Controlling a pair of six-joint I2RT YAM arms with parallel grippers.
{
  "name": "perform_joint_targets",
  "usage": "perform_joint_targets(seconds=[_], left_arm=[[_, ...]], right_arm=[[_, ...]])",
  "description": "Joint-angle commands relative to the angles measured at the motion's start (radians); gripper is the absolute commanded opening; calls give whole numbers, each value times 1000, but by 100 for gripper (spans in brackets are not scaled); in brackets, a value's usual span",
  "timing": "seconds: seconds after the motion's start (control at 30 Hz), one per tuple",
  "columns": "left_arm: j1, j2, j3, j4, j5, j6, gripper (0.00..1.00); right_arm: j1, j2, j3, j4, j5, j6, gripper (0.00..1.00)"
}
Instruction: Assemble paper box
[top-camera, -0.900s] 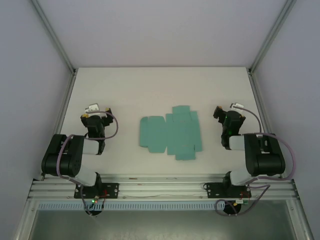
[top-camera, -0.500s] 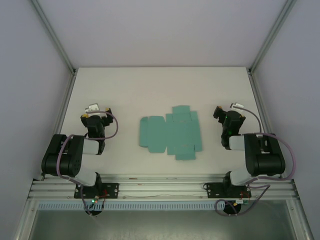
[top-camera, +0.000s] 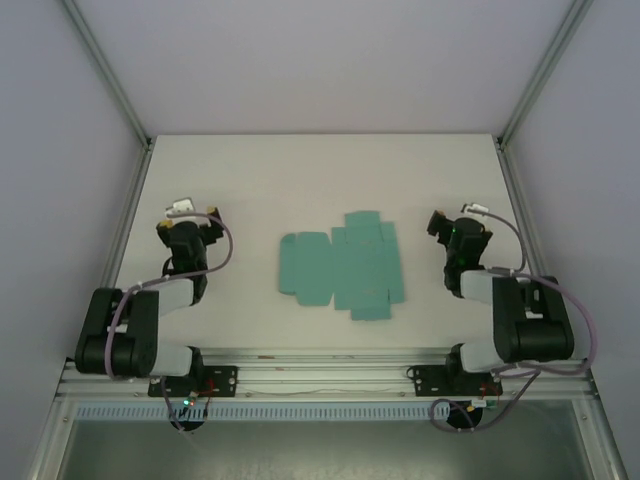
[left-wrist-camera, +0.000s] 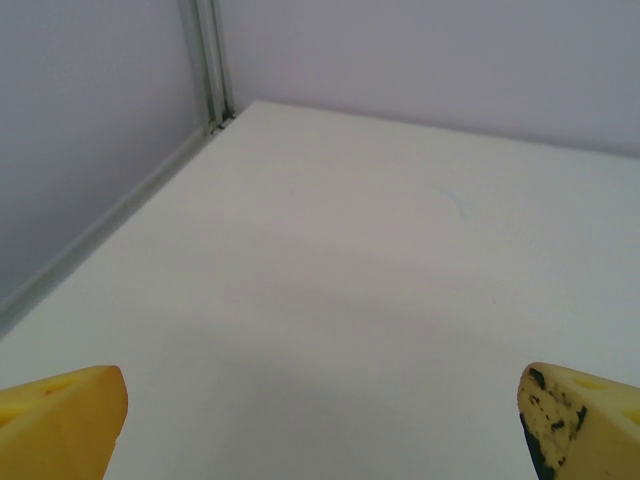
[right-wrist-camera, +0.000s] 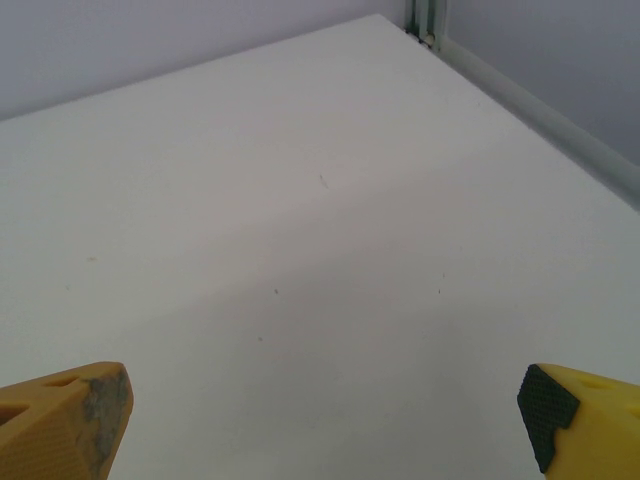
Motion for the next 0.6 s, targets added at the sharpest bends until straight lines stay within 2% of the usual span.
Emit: perform_joint_targets(seconds=[0.0, 0.13, 0.23, 0.27, 0.37, 0.43, 0.5, 0.57], left_arm=[[-6, -93, 61, -210, 39, -69, 100], [-24, -127, 131, -381, 189, -194, 99], [-95, -124, 171, -489, 246, -287, 100], [-122, -120, 174, -507, 262, -327, 100], [-186, -86, 171, -513, 397, -411, 100], [-222, -47, 185, -547, 453, -430, 100], [-250, 1, 205, -579, 501, -431, 100], [-277, 50, 228, -609, 551, -431, 100]], right_arm=[[7, -95, 68, -163, -22, -1, 100], [47, -178, 139, -368, -20, 77, 100], [126, -191, 207, -550, -64, 153, 99], [146, -182, 226, -601, -118, 182, 97], [214, -127, 279, -706, -261, 313, 85], [269, -75, 297, -727, -379, 342, 73], [327, -33, 313, -751, -390, 349, 67], [363, 6, 315, -767, -354, 388, 57]])
